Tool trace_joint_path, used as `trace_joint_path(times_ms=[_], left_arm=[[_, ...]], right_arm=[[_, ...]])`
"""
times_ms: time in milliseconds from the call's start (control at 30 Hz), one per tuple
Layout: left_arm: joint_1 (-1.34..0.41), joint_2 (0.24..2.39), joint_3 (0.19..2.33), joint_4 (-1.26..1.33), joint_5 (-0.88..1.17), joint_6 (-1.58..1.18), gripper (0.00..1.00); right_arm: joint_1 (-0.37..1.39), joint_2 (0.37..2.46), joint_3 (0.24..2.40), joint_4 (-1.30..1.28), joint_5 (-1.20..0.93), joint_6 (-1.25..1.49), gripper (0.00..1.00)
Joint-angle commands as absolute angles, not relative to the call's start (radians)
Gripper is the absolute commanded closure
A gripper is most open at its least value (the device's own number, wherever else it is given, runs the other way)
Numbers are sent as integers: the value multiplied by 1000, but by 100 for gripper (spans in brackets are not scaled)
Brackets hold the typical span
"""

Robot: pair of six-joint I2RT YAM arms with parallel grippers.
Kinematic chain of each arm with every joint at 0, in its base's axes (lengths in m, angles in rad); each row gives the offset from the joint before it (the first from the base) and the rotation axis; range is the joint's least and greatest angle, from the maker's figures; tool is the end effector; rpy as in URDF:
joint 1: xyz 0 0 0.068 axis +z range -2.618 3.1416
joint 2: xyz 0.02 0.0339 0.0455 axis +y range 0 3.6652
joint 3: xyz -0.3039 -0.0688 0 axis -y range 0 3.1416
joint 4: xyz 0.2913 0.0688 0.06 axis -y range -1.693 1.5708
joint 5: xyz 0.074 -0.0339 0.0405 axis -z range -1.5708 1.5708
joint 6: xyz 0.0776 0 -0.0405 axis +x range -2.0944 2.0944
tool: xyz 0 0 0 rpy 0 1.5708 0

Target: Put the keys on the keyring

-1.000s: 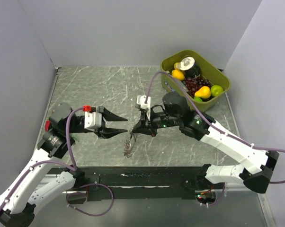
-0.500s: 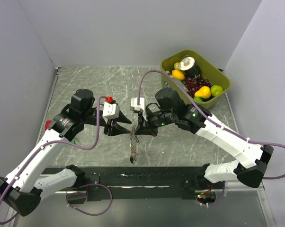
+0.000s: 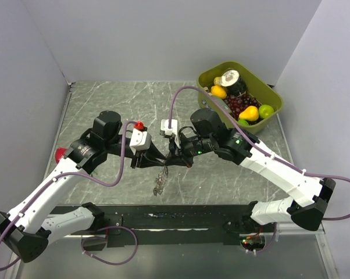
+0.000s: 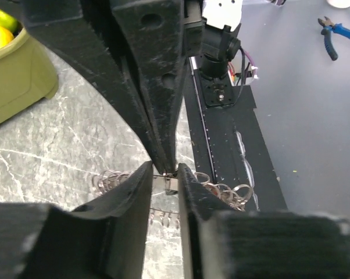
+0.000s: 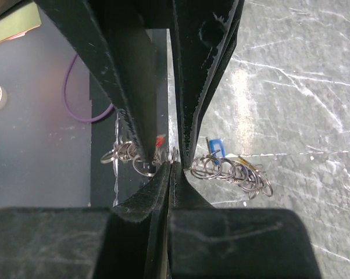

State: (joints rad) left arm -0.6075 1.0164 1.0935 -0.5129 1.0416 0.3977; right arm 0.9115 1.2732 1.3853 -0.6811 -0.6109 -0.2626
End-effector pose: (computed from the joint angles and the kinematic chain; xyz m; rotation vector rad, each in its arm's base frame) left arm 0.1657 -0.1968 0.4064 1.4708 1.2839 -1.1684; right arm 0.1667 0.2877 0.4221 -1.5117 1.5969 1.0258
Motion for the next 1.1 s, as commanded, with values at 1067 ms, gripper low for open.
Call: trace_joint_path(times_ms=[1067], left_arm=[[-621,999,1037,-395,979,358,99]], right_arm=[[907,1207,1384,-562,-623,-235,91]])
